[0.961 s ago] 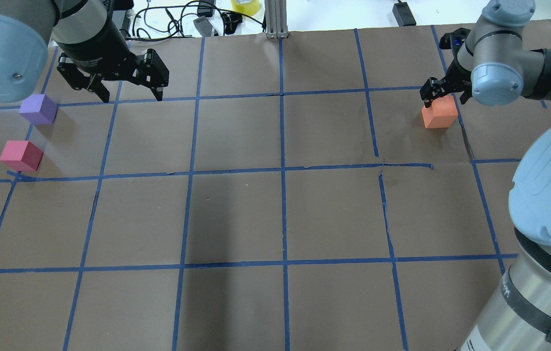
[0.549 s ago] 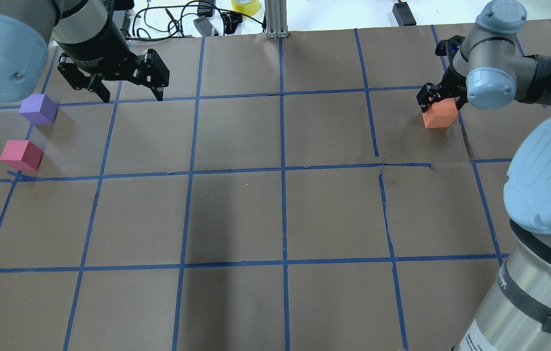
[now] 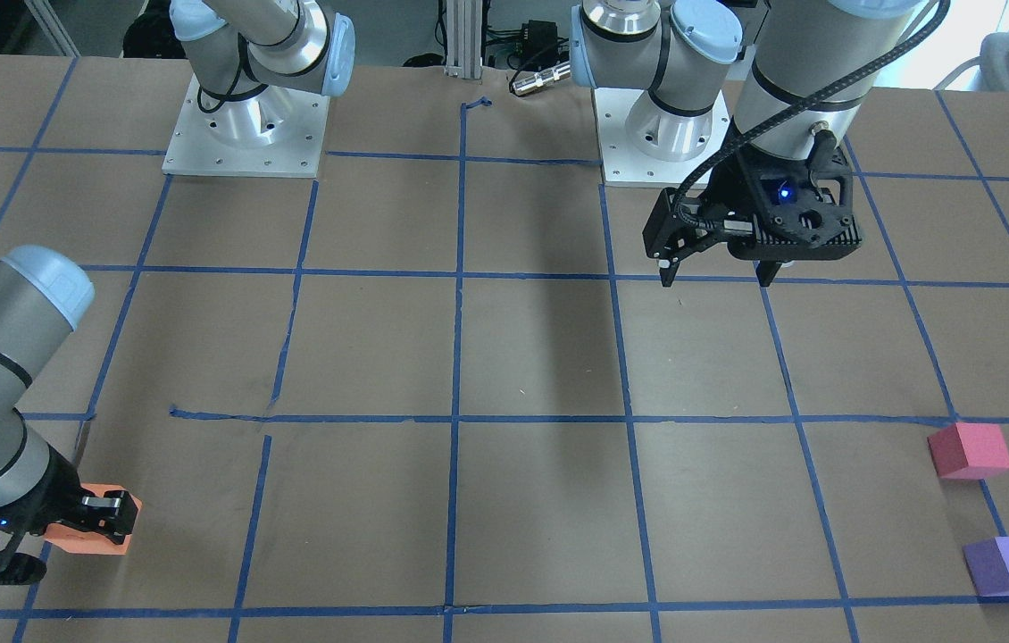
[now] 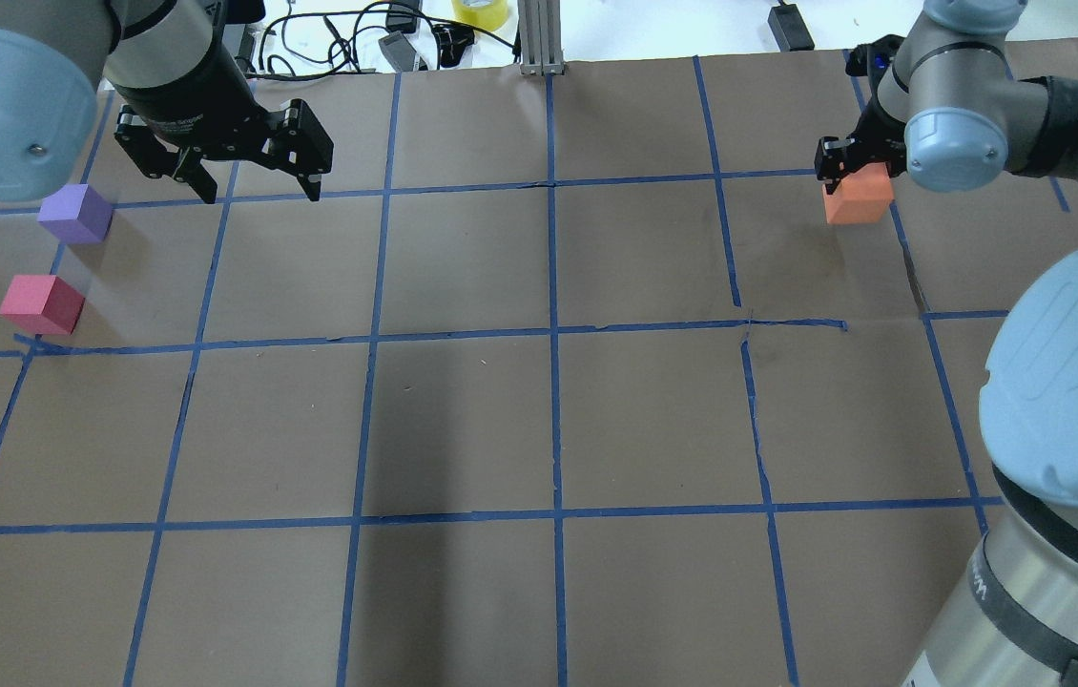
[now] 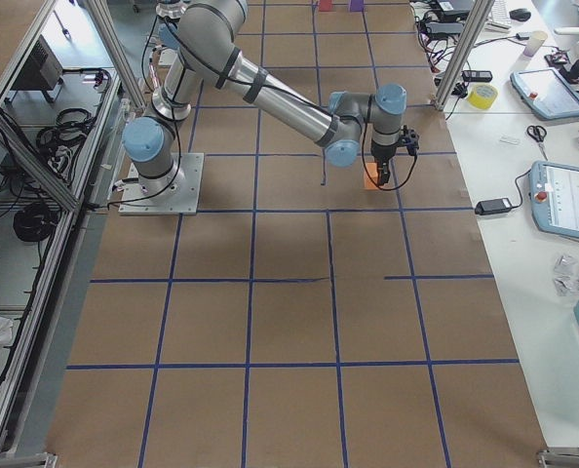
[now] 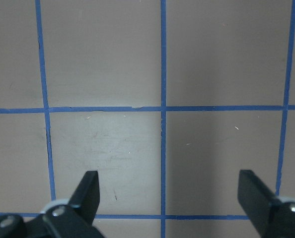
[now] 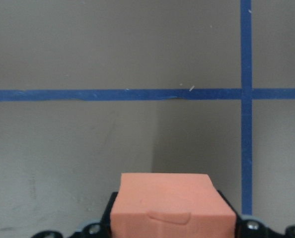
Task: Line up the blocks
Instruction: 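Carry the orange cube toward the table centre and release it, then raise the right gripper away while the left gripper reaches toward the orange cube, then grasp the orange cube with the left gripper, then carry the orange cube with the left gripper toward the purple cube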
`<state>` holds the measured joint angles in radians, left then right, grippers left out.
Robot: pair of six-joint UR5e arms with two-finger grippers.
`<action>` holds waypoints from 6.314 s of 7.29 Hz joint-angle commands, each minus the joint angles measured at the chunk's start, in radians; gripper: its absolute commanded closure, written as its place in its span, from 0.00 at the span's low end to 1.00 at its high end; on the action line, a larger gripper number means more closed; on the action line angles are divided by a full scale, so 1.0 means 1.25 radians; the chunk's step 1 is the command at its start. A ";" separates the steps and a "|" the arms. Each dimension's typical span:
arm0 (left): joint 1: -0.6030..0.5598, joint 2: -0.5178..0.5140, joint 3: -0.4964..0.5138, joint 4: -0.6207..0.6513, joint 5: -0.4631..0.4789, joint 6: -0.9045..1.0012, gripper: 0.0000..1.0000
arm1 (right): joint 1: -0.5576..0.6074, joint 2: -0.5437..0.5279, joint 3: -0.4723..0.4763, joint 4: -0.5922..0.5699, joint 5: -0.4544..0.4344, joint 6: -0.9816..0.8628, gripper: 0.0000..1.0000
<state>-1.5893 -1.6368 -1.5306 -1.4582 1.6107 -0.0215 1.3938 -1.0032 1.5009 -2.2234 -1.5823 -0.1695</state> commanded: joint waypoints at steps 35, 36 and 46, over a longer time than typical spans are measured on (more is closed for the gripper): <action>-0.200 -0.472 0.016 0.503 -0.021 0.113 0.00 | 0.132 -0.388 -0.075 0.547 -0.004 0.043 0.00; -0.200 -0.482 0.016 0.520 -0.020 0.126 0.01 | 0.134 -0.395 -0.072 0.554 -0.004 0.046 0.00; 0.077 -0.399 0.004 0.514 0.050 0.087 0.64 | 0.137 -0.503 0.078 0.518 0.014 0.067 0.00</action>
<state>-1.6106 -2.1625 -1.5160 -0.8118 1.6750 0.1008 1.5646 -1.6326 1.5955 -1.5735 -1.5632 -0.0802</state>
